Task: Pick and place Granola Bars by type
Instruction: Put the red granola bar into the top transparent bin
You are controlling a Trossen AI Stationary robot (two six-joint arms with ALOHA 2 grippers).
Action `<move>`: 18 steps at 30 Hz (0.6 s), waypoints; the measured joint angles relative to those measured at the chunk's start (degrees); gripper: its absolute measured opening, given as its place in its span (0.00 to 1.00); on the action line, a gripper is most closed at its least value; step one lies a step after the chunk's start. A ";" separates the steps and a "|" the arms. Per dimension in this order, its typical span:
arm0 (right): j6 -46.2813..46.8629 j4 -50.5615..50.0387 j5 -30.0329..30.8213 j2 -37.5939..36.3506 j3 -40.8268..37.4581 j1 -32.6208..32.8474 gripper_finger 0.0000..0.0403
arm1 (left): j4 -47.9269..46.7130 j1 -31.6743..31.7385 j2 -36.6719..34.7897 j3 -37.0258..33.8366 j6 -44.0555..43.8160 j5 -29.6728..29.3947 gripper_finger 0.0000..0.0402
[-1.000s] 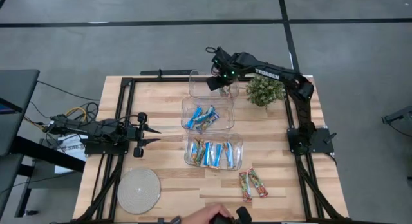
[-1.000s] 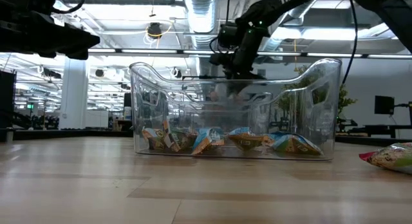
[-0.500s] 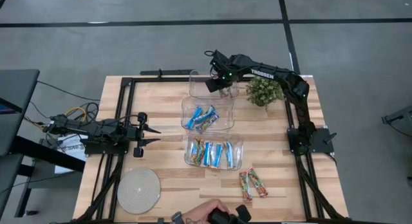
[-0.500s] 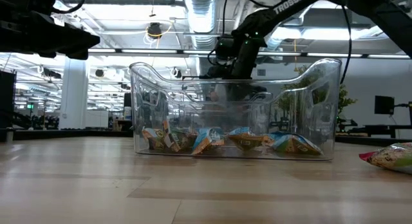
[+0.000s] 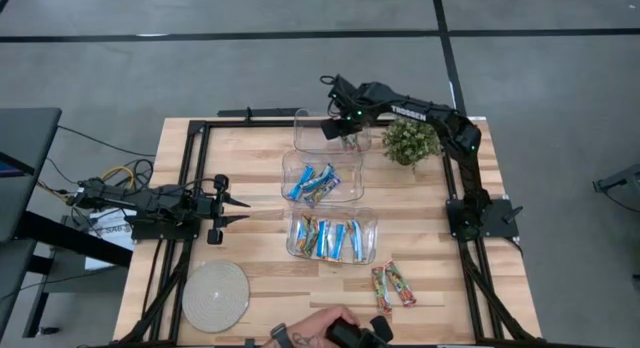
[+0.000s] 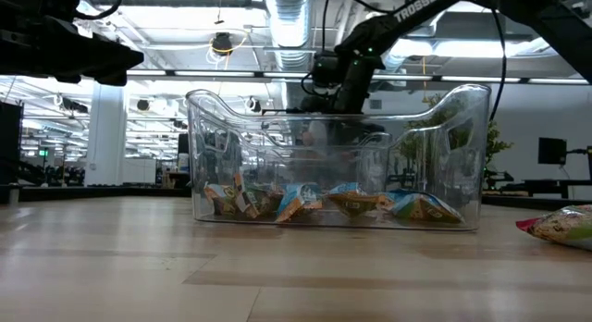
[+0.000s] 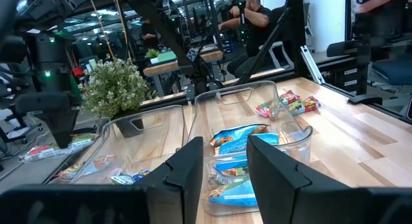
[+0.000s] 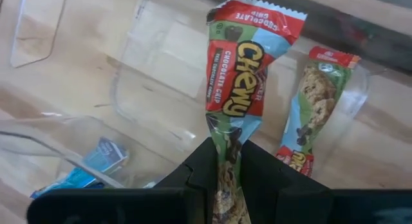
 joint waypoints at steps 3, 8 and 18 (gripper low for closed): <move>0.12 0.00 0.06 -0.02 0.00 -0.30 0.13 | 0.00 -0.02 0.00 0.01 0.00 0.00 0.28; 0.61 -0.44 0.08 -0.02 0.00 -0.56 0.13 | 0.00 0.00 0.00 0.00 0.00 0.00 0.28; 2.99 -1.11 0.35 -0.07 0.00 -0.55 0.13 | 0.00 0.00 0.00 0.00 0.00 0.00 0.28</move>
